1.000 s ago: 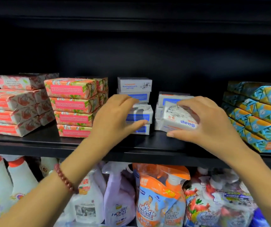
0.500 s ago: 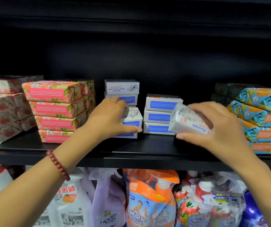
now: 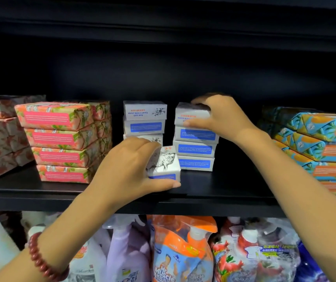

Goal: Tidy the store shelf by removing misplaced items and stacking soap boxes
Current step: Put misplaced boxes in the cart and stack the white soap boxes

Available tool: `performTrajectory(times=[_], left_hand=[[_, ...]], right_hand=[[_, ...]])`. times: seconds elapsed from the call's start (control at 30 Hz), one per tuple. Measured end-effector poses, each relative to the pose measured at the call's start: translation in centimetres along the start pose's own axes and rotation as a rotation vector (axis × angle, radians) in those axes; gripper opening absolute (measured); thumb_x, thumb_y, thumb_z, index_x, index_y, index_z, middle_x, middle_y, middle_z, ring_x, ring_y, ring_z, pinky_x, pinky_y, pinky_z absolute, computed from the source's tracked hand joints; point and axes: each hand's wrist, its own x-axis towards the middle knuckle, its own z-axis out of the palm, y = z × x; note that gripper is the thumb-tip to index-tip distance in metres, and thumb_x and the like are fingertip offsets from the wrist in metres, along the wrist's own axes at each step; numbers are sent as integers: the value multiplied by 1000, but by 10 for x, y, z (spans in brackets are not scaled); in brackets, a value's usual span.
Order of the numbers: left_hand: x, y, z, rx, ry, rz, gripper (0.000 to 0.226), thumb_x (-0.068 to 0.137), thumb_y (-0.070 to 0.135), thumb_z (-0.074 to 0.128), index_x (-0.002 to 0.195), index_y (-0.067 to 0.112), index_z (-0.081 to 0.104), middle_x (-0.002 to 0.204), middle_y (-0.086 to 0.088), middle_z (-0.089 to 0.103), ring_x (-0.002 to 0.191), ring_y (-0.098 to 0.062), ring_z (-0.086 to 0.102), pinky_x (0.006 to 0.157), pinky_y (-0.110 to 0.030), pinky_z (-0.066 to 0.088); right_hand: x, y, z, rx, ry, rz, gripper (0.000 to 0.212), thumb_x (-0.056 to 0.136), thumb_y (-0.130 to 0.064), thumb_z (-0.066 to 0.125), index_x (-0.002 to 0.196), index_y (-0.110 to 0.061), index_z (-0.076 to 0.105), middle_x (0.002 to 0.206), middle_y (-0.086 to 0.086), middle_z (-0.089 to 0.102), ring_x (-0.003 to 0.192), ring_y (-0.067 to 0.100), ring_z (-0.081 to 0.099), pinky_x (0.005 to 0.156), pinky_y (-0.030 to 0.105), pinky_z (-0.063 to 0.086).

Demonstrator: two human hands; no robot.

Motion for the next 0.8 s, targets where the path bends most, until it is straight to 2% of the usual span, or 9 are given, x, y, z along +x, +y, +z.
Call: performTrajectory(times=[0.1,0.23,0.33,0.4,0.47,0.53,0.57,0.67,0.8], left_hand=[[1,3,-2,-8,8,14,79,66,74,51,102,5,67,90,-4,69,81,-24,65,68,-33,54],[3,9,1,-24,-7,24,78,65,76,51,100,8,66,87,-1,68,78,-20,63,63,-31,52],[10,18,7,-50,-25,17,78,63,79,48,95,11,66,83,0,67,75,-19,61,60,-35,53],[17,26,14,-79,-57,12,80,61,81,46,92,10,66,82,0,66,76,-19,60,61,-37,52],[24,35,23,-106,-111,8,78,59,82,45,89,12,64,80,2,63,75,-17,56,63,-34,49],[30,43,32,-118,-174,8,66,60,80,51,77,17,56,71,7,53,71,-13,46,59,-30,39],[33,46,37,-118,-198,14,59,61,78,56,71,20,48,67,10,46,69,-12,40,57,-29,33],[40,52,51,-110,-264,25,58,64,75,63,64,27,30,64,12,37,66,-11,35,55,-28,27],[44,54,62,-147,-315,7,59,66,73,63,63,24,31,62,8,37,62,-10,34,52,-30,27]], right_hand=[[1,3,4,-37,-33,7,60,79,-52,63,126,-15,56,120,4,62,106,19,58,90,36,48],[0,3,6,-99,-39,-3,54,84,-52,58,126,-19,54,112,3,63,95,17,57,74,28,43],[-5,2,3,-153,-19,-6,55,84,-52,57,129,-20,53,116,3,63,100,18,56,76,27,43],[-15,6,-1,-154,66,21,56,84,-50,60,130,-19,53,122,2,60,110,20,53,85,30,43],[-34,14,-5,-95,238,22,49,85,-47,61,123,-16,59,119,4,62,111,22,53,89,32,42],[-61,20,-9,-13,366,16,39,85,-38,59,113,-12,65,112,3,64,108,20,55,89,23,38],[-76,24,-10,21,375,37,35,84,-35,59,110,-12,66,110,1,65,106,18,56,89,18,36],[-121,31,-7,78,231,98,27,84,-33,64,104,-15,69,104,-4,66,100,12,58,85,14,36],[-163,36,8,112,-14,169,39,82,-54,59,102,-22,70,101,-15,64,98,1,55,82,8,37]])
